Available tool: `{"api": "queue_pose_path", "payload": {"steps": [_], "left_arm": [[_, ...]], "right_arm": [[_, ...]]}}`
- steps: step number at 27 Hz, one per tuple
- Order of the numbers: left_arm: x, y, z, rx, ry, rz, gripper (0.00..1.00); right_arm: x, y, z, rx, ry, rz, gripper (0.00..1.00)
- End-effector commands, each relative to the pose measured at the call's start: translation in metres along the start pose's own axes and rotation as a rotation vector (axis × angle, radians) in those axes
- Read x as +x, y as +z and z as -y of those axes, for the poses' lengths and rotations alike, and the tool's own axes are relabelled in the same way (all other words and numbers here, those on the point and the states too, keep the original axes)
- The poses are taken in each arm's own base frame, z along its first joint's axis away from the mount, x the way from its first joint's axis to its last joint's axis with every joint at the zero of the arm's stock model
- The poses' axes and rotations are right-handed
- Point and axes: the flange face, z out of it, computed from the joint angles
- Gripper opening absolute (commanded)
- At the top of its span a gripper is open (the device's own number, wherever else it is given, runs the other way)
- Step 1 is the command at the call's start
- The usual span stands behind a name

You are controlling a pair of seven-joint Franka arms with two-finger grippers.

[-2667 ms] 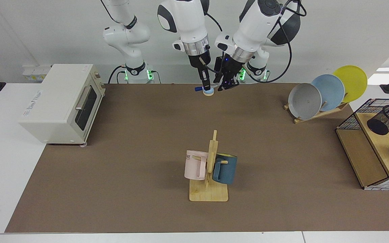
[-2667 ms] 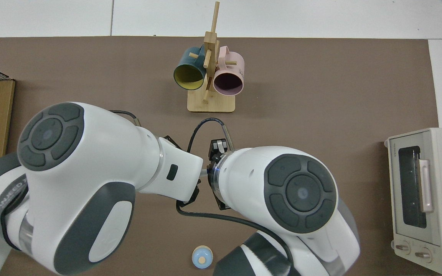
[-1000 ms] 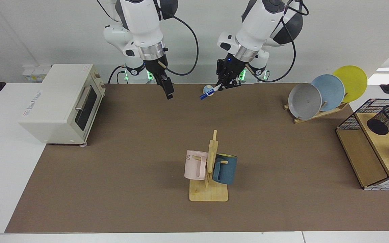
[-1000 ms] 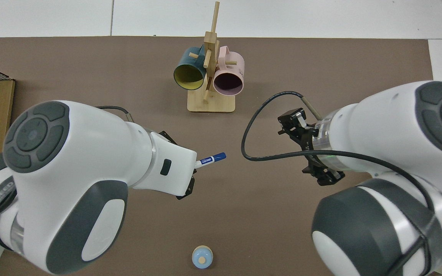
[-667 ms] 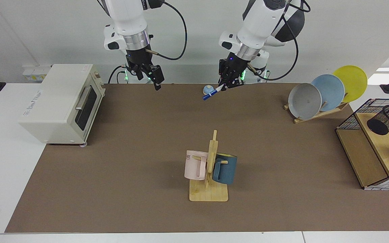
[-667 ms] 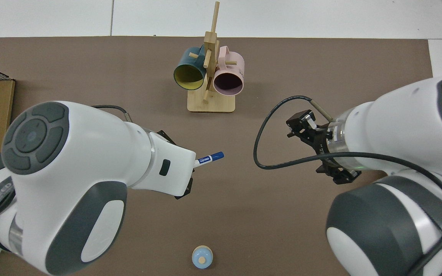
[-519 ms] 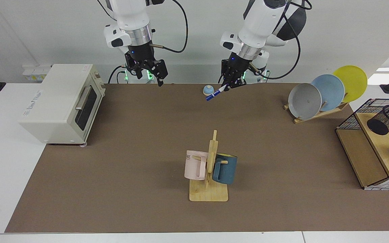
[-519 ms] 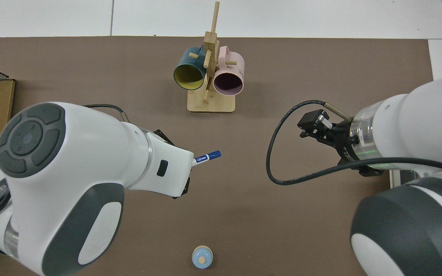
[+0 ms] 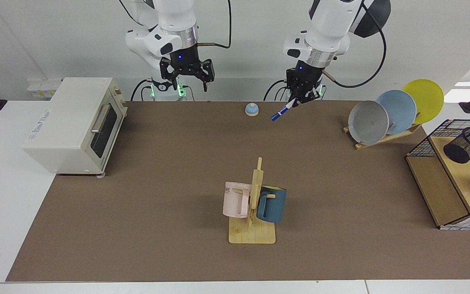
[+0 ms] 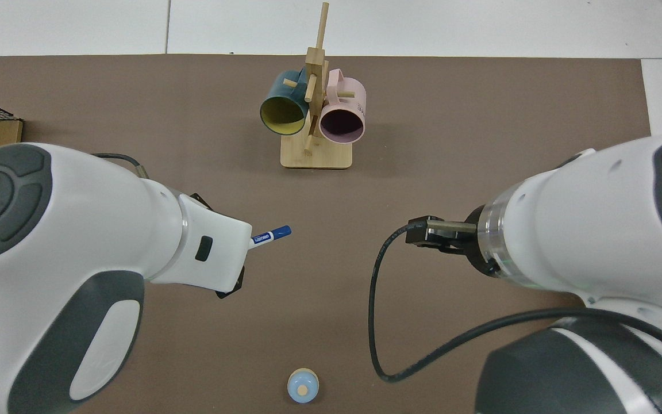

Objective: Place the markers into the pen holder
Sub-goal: 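Open the right gripper and withdraw while the left gripper holds the marker, then carry the marker toward the mesh holder while the right gripper retracts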

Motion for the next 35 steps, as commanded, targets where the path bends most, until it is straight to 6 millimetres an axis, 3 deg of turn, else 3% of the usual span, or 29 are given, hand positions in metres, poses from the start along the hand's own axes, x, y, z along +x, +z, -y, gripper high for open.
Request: {"api": "queue_pose_path", "payload": {"steps": [1, 13, 21, 30, 35], "left_arm": [[-0.016, -0.021, 0.009, 0.037, -0.029, 0.046, 0.0], [-0.047, -0.056, 0.028, 0.183, -0.06, 0.224, 0.0], [-0.116, -0.099, 0.085, 0.259, 0.024, 0.327, 0.0], [-0.141, -0.111, 0.118, 0.33, 0.115, 0.546, 0.0], [-0.194, -0.118, 0.148, 0.304, 0.082, 0.586, 0.0]], "right_arm": [[0.001, -0.003, -0.01, -0.028, -0.066, 0.005, 1.0], [-0.001, -0.003, -0.016, -0.035, -0.046, 0.005, 1.0], [0.003, -0.003, -0.029, -0.072, -0.017, 0.007, 1.0], [0.004, -0.002, -0.03, -0.049, -0.018, 0.016, 1.0], [0.011, -0.002, -0.04, -0.038, 0.004, 0.014, 1.0]]}}
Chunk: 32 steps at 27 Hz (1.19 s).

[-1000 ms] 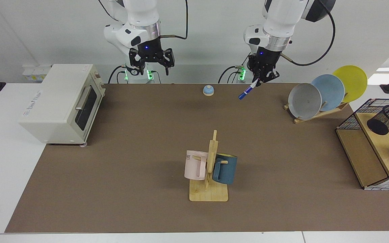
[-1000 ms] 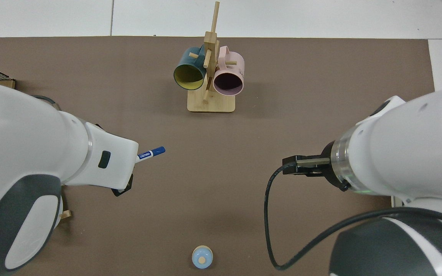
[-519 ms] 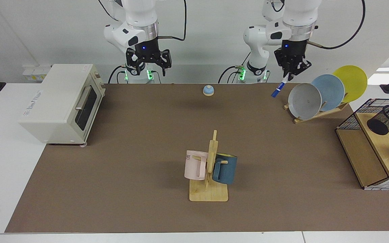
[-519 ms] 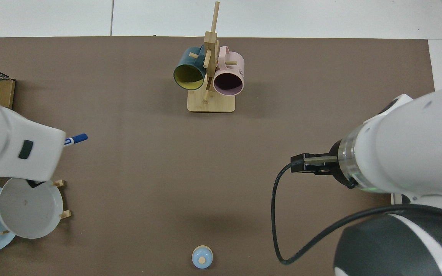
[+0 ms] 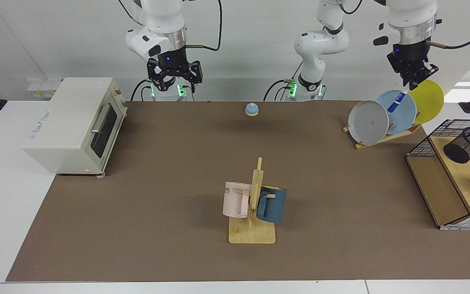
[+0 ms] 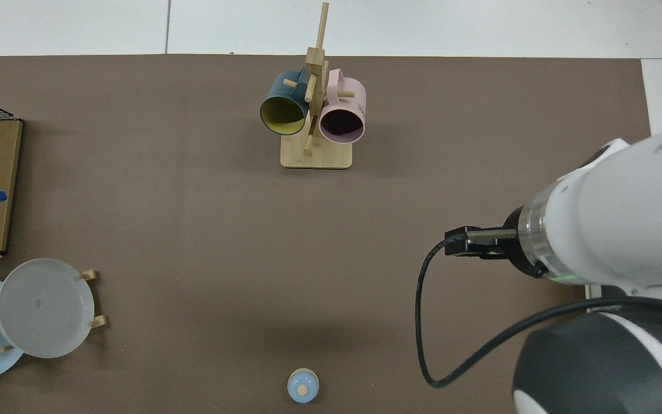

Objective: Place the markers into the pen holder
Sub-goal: 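Carry the marker toward the mesh holder while the right gripper retracts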

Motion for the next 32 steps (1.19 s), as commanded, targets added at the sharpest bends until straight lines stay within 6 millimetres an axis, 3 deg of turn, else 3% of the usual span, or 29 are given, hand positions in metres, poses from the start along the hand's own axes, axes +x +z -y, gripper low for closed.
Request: {"api": "queue_pose_path", "payload": {"steps": [1, 10, 14, 20, 23, 25, 32], "left_arm": [[-0.046, 0.025, 0.026, -0.032, 0.015, 0.052, 0.0], [-0.12, 0.06, 0.052, -0.016, 0.076, 0.122, 0.0], [-0.142, 0.071, 0.063, 0.019, 0.115, 0.142, 0.0], [-0.139, 0.105, 0.093, 0.037, 0.196, 0.201, 0.0], [-0.15, 0.113, 0.101, 0.061, 0.238, 0.204, 0.0], [-0.149, 0.117, 0.104, 0.075, 0.253, 0.21, 0.0], [-0.142, 0.156, 0.123, 0.074, 0.291, 0.238, 0.0]], "right_arm": [[0.002, -0.001, -0.012, 0.01, 0.003, 0.007, 1.0], [0.006, 0.0, -0.018, 0.013, 0.013, 0.006, 1.0], [0.006, 0.0, -0.018, 0.013, 0.013, 0.006, 1.0], [0.01, 0.0, -0.028, 0.013, 0.039, 0.007, 1.0], [0.016, 0.002, -0.042, 0.014, 0.063, 0.014, 1.0], [0.018, 0.004, -0.047, 0.015, 0.075, 0.018, 1.0], [0.024, 0.005, -0.064, 0.017, 0.113, 0.019, 1.0]]}}
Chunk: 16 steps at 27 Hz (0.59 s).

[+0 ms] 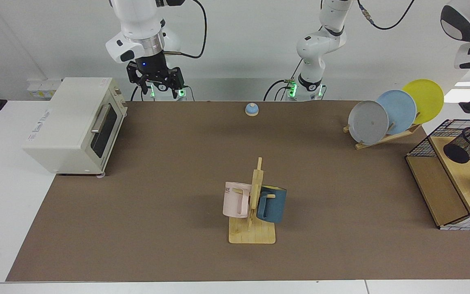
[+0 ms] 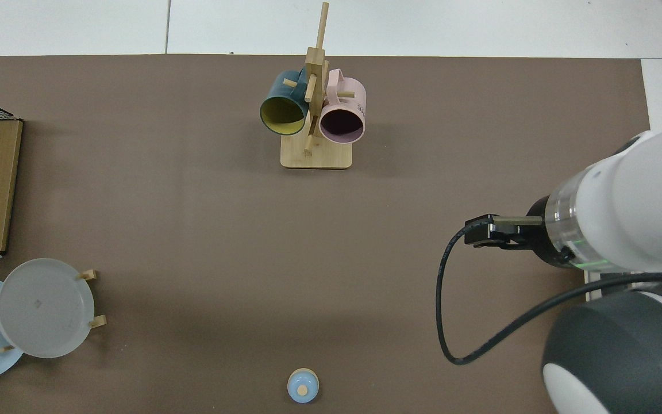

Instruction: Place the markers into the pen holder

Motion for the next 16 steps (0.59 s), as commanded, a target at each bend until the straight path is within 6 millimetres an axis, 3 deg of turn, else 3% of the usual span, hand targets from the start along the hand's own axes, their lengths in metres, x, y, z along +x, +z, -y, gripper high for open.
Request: {"api": "queue_pose_path", "payload": {"steps": [1, 3, 16], "left_arm": [[-0.009, 0.023, 0.014, 0.021, 0.022, 0.019, 0.0], [-0.015, 0.028, 0.015, 0.039, 0.015, 0.024, 0.0], [0.001, 0.068, 0.022, 0.001, 0.047, 0.02, 0.0]], "right_arm": [[0.004, 0.002, -0.014, 0.009, 0.011, 0.011, 1.0], [0.007, 0.002, -0.021, 0.01, 0.026, 0.011, 1.0], [0.01, 0.003, -0.027, 0.011, 0.038, 0.013, 1.0]]}}
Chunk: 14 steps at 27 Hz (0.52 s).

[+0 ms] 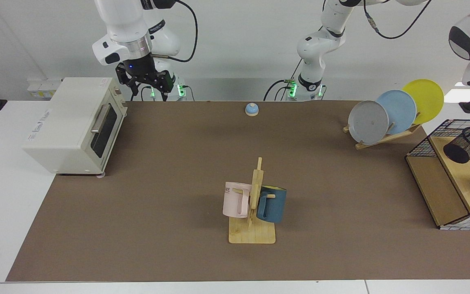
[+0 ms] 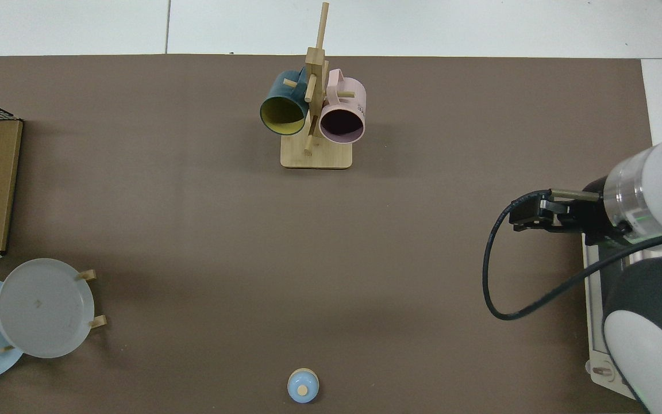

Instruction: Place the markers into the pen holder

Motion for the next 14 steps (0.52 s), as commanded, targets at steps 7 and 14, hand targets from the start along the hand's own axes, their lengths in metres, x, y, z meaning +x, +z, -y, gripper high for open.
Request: {"api": "queue_pose_path", "payload": {"steps": [7, 14], "left_arm": [[0.014, 0.019, 0.004, -0.012, 0.039, -0.009, 0.0], [0.025, 0.028, -0.002, -0.033, 0.046, -0.051, 0.0]], "right_arm": [[0.0, 0.002, -0.003, 0.009, -0.011, 0.009, 1.0], [0.0, 0.002, -0.003, 0.009, -0.011, 0.009, 1.0]]}}
